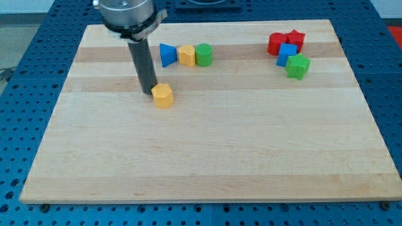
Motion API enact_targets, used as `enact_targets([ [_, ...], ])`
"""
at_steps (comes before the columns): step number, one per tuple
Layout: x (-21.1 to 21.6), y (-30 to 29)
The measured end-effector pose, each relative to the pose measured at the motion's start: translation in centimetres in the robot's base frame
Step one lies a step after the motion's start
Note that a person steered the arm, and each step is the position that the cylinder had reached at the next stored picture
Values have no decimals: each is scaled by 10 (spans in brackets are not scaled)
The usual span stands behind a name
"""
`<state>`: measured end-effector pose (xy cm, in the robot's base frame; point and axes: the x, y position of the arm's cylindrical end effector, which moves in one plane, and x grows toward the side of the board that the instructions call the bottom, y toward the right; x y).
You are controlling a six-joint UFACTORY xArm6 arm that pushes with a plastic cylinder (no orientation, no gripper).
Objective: Move hexagon below the triangle
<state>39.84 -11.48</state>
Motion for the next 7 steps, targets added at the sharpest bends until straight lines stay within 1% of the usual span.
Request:
enact_targets([
  [1, -3, 2],
  [2, 5, -4],
  [3, 7, 2],
  [4, 3, 22],
  [5, 3, 22],
  [6, -25, 31],
  [7, -25, 31],
])
